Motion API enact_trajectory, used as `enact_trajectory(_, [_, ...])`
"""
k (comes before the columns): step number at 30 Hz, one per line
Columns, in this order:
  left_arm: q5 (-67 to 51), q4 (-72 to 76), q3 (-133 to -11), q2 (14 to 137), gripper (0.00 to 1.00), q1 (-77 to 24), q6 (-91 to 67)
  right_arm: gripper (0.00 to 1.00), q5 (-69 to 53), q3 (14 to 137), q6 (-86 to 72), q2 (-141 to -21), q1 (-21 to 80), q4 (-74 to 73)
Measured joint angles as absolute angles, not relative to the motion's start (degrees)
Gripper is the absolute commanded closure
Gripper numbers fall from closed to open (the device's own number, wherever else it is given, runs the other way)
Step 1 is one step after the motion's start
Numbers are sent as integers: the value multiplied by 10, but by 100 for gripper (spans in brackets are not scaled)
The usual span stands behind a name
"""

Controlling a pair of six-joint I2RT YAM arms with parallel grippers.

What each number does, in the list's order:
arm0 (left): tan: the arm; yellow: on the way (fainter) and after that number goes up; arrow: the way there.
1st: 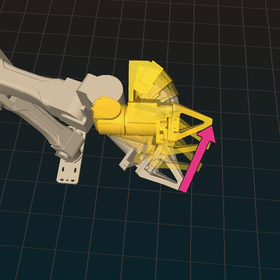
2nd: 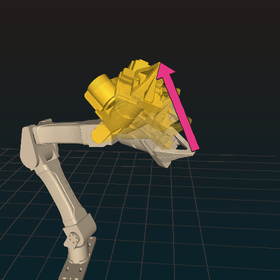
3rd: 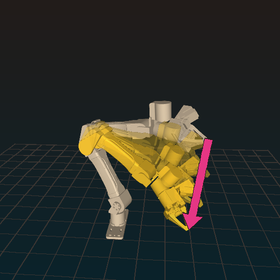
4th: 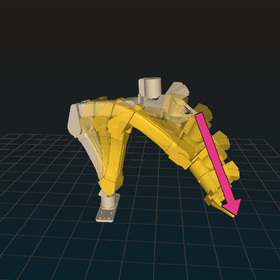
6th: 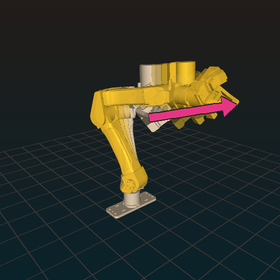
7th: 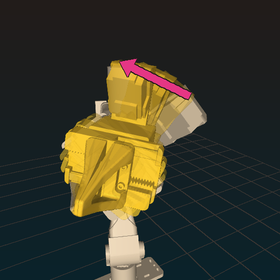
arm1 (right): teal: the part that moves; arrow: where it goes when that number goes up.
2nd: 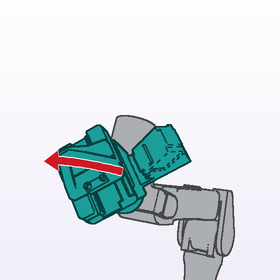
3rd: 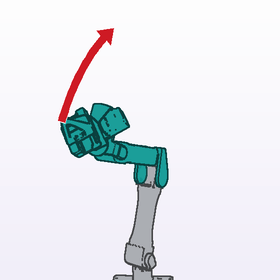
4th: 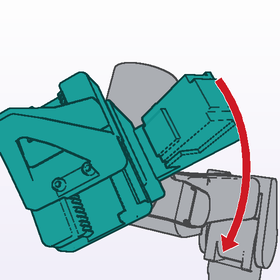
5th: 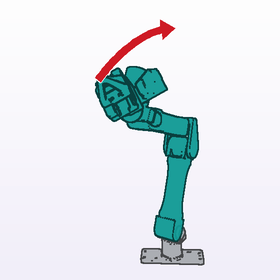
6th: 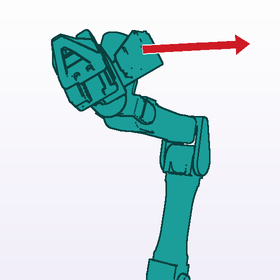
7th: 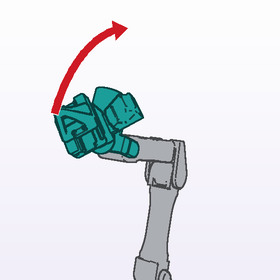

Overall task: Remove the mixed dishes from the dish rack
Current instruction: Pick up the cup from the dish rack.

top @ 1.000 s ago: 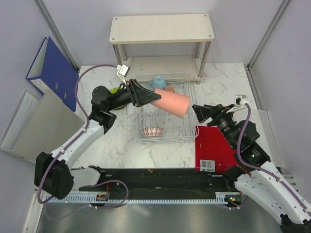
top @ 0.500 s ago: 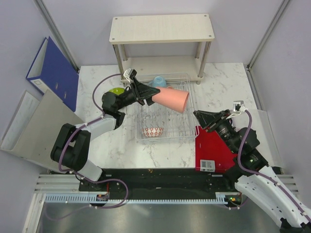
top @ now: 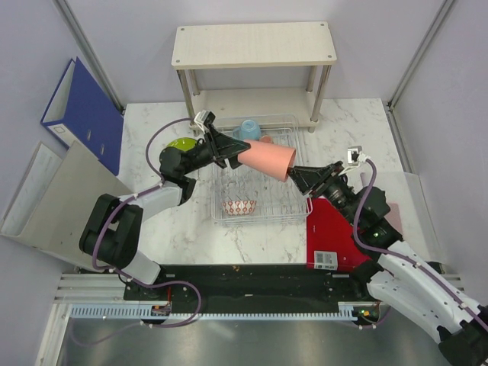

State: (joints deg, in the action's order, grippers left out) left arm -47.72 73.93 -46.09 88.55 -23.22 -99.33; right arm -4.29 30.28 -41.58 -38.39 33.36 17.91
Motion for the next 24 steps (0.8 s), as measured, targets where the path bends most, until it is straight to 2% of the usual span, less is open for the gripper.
enact_trajectory(3, [-483, 739, -451, 886, 98, -233, -993, 53, -51, 303, -422, -421, 334, 216])
enact_trajectory(6, [-486, 739, -442, 886, 98, -234, -993, 65, -56, 303, -427, -460, 333, 250])
enact_trajectory(7, [-486, 739, -439, 885, 98, -235, -993, 71, -58, 303, -430, -477, 333, 263])
enact_trajectory(9, [-487, 739, -434, 885, 98, -236, -993, 78, -62, 305, -434, -500, 331, 272])
enact_trajectory(10, [-487, 737, -431, 885, 96, -236, -991, 91, -67, 310, -439, -513, 330, 277])
enact_trajectory(11, [-486, 738, -429, 885, 91, -234, -991, 97, -69, 314, -438, -518, 329, 277])
enact_trajectory(12, [-484, 740, -429, 884, 68, -232, -992, 100, -72, 318, -442, -521, 328, 276])
enact_trajectory(13, [-482, 742, -430, 884, 53, -229, -992, 100, -76, 322, -448, -521, 327, 276])
enact_trajectory(14, [-482, 744, -432, 883, 30, -227, -992, 100, -76, 328, -449, -519, 327, 268])
enact_trajectory(15, [-485, 745, -436, 881, 1, -226, -990, 100, -76, 335, -448, -516, 327, 260])
enact_trajectory(18, [-500, 704, -460, 861, 1, -226, -941, 100, -61, 381, -410, -500, 329, 192])
enact_trajectory(21, [-485, 530, -489, 783, 1, -226, -819, 100, 5, 456, -350, -487, 327, 106])
enact_trajectory(24, [-407, 345, -543, 696, 1, -221, -691, 100, 94, 534, -302, -486, 326, 25])
